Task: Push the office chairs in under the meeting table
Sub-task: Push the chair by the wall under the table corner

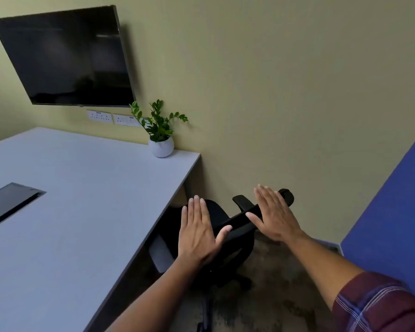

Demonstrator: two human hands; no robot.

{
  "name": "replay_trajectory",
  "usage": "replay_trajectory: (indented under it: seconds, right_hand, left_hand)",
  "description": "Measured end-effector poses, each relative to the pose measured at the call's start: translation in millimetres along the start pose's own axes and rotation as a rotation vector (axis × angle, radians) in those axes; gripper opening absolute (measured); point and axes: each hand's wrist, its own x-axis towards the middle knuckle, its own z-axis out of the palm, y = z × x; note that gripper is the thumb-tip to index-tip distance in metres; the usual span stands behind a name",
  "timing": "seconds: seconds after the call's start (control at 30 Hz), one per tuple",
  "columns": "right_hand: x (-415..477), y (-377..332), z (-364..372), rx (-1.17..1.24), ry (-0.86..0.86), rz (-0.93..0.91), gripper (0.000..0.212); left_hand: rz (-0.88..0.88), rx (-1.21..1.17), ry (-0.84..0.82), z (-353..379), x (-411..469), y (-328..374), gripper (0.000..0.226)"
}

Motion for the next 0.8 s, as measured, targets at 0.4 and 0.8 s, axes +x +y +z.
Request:
replay_trajectory:
  seconds: [0.4, 0.8]
  right_hand:
    - [25.1, 66.1, 22.5, 0.015, -0.141, -0.120, 0.104]
    - [66.5, 57.1, 53.3, 0.109, -0.013, -0.280, 0.078]
  left_hand:
    - [-0.045, -0.034, -0.262, 23.6, 30.1, 46.6, 0.126]
    - [-0.029, 0.064, -0.092, 24.7, 28.8, 28.4, 0.112]
